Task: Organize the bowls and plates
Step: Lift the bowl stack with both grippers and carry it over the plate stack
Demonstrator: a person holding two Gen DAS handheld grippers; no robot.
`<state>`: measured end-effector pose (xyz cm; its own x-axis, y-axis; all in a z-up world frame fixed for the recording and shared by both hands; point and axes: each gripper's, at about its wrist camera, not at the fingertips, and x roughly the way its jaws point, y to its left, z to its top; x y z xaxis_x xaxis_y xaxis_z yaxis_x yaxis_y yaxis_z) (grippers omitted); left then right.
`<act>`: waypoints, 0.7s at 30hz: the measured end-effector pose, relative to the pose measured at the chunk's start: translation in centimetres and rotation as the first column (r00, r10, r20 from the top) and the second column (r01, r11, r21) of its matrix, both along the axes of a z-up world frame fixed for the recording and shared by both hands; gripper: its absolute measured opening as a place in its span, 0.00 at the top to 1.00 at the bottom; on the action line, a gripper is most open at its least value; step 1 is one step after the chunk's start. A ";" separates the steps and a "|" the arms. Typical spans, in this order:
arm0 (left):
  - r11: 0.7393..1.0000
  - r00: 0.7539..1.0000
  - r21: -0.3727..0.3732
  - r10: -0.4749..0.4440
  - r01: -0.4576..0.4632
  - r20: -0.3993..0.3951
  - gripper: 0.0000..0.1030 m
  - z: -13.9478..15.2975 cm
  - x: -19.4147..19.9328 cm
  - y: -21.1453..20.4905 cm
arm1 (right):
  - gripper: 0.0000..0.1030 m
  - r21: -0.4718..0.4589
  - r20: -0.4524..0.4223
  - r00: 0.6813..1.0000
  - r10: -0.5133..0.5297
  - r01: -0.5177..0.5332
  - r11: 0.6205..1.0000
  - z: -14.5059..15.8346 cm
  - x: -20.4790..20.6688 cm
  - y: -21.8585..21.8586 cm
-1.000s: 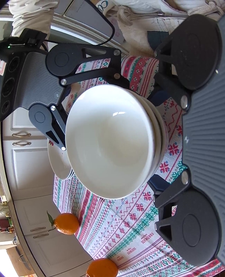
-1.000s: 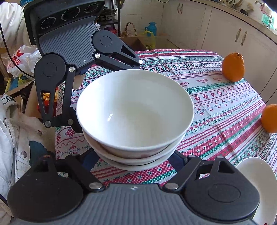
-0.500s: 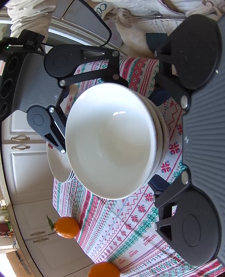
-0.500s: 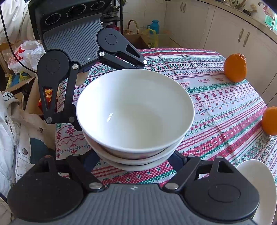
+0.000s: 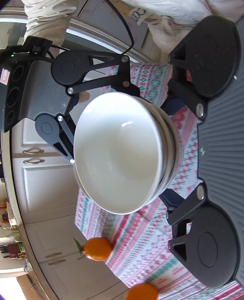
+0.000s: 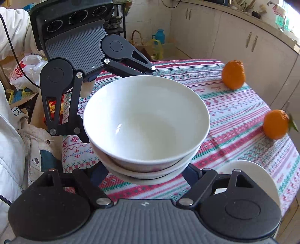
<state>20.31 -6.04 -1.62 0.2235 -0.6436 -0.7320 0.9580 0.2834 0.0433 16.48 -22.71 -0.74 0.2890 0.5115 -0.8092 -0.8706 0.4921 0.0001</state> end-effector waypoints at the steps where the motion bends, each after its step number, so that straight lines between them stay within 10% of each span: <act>1: 1.000 1.000 -0.004 -0.005 0.005 0.002 0.18 0.2 0.2 -0.6 | 0.15 -0.001 0.009 1.000 -0.007 0.007 1.000 0.4 0.1 -0.8; 21: 0.996 0.996 -0.012 -0.093 0.093 0.015 0.18 -1.7 6.7 -13.0 | 0.15 -0.038 0.035 0.982 -0.184 0.185 0.982 -0.9 5.3 -12.3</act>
<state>27.00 -19.02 -3.36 0.1728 -0.6713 -0.7208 0.9796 0.1934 0.0547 21.74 -34.96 -1.67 0.4004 0.4135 -0.8177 -0.7641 0.6432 -0.0489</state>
